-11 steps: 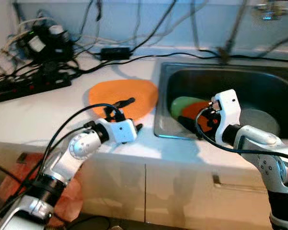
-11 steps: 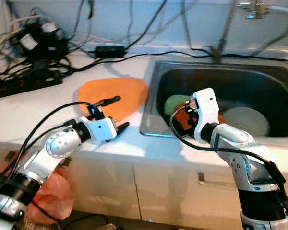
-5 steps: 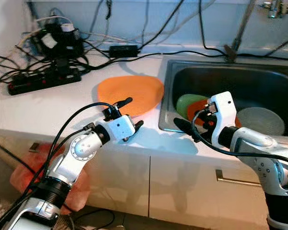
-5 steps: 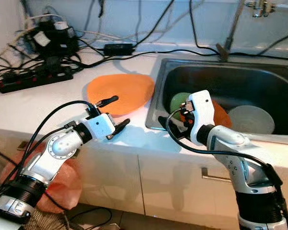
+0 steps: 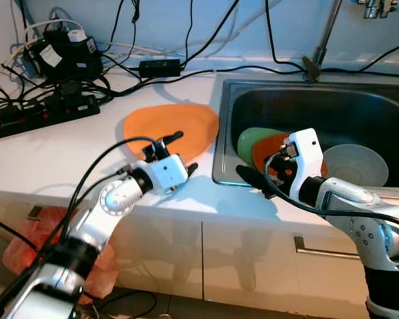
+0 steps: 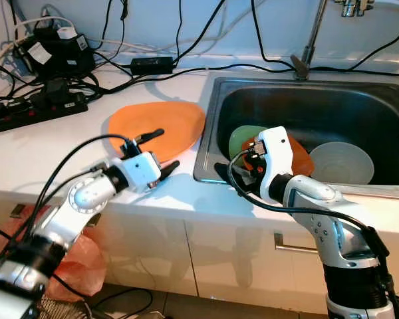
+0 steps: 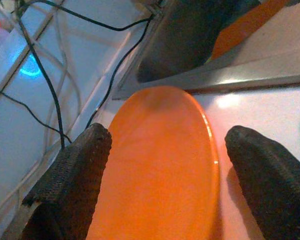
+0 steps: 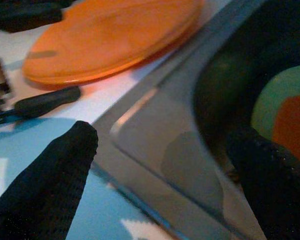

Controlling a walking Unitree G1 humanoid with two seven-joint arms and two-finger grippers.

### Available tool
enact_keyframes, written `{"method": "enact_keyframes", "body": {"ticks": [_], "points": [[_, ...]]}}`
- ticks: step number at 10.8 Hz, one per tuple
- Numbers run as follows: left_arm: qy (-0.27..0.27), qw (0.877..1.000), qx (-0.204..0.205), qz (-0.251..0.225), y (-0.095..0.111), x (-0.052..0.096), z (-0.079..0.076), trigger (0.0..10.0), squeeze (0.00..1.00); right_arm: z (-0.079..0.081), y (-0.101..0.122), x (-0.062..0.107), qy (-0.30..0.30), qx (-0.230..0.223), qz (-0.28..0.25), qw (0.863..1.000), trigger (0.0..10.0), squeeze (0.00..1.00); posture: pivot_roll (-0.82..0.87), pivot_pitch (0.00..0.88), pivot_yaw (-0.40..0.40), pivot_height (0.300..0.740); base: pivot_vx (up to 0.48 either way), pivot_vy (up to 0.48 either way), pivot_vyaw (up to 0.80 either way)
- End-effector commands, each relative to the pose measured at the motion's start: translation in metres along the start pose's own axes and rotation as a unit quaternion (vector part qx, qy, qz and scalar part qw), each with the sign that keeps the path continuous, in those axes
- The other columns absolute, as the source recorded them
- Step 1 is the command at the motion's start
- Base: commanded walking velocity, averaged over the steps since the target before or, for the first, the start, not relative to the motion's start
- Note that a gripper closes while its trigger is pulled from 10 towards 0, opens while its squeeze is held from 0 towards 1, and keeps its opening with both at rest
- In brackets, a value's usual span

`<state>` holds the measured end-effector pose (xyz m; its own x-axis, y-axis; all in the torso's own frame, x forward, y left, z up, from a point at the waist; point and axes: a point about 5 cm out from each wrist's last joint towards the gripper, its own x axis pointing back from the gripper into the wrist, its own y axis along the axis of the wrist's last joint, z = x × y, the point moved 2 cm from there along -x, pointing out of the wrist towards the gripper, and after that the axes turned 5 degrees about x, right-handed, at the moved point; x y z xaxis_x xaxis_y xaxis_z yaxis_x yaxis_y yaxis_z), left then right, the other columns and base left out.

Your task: Kitchen organization

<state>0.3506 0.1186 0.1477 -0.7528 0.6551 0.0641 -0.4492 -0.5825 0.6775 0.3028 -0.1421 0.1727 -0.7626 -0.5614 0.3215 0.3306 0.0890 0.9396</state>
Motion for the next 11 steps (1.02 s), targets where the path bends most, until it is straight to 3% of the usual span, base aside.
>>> {"method": "enact_keyframes", "body": {"ticks": [1, 3, 4, 5, 11], "points": [[-0.044, 0.997, -0.018, 0.06, -0.022, 0.004, -0.01, 10.0, 0.0, 0.009, 0.007, 0.003, 0.028, -0.002, -0.012, 1.0, 10.0, 0.0, 0.01, 0.055, 0.057, 0.74, 0.0, 0.0, 0.0], [-0.063, 0.992, -0.02, 0.107, -0.032, 0.004, -0.004, 10.0, 0.0, 0.013, 0.01, 0.004, 0.037, -0.015, -0.02, 0.999, 10.0, 0.0, 0.01, 0.059, 0.063, 0.74, 0.0, 0.0, 0.0], [-0.072, 0.991, -0.023, 0.109, -0.033, 0.003, -0.004, 7.4, 0.0, 0.014, 0.01, 0.004, 0.04, -0.023, -0.021, 0.999, 10.0, 0.0, 0.01, 0.061, 0.065, 0.74, 0.0, 0.0, 0.0], [-0.091, 0.989, -0.02, 0.117, -0.037, 0.004, -0.008, 0.0, 0.0, 0.015, 0.01, 0.004, 0.043, -0.027, -0.02, 0.999, 10.0, 0.0, 0.01, 0.063, 0.065, 0.74, 0.0, 0.0, 0.0], [-0.121, 0.984, -0.002, 0.134, -0.045, 0.009, -0.021, 0.0, 0.0, 0.016, 0.006, 0.003, 0.042, -0.035, -0.013, 0.998, 10.0, 0.0, 0.01, 0.063, 0.066, 0.74, 0.0, 0.0, 0.0]]}}
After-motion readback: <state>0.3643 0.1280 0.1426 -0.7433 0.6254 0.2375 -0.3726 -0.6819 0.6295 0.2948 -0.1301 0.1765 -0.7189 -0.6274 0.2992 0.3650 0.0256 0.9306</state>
